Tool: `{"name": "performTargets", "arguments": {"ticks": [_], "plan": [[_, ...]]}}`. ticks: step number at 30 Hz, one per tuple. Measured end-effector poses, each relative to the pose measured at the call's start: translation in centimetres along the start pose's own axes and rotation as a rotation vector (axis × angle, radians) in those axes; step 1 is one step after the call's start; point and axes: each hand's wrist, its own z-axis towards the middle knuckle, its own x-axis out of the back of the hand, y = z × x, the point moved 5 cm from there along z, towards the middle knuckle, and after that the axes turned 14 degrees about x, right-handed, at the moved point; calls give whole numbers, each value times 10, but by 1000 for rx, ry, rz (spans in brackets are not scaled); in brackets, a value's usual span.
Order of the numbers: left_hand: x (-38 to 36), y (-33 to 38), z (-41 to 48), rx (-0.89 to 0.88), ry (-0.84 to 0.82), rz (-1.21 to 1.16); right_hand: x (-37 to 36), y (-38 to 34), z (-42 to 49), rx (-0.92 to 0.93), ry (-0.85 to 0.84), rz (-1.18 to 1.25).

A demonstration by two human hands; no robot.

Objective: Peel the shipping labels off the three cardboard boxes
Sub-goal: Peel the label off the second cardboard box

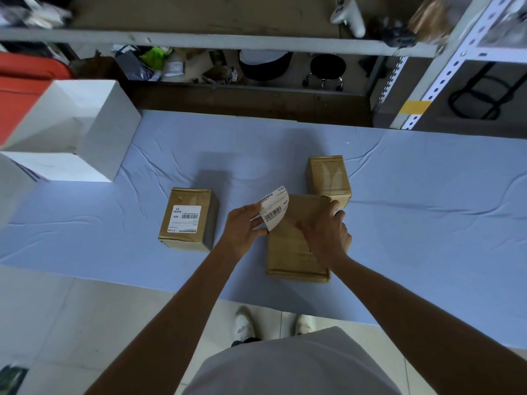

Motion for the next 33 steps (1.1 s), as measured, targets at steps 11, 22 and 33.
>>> {"name": "performTargets", "arguments": {"ticks": [11, 22, 33], "plan": [[6, 7, -4, -24, 28, 15, -4, 0, -5, 212, -135, 58], [8, 8, -5, -27, 52, 55, -2, 1, 1, 355, -41, 116], [2, 8, -3, -17, 19, 75, 3, 8, -7, 267, -53, 96]]}}
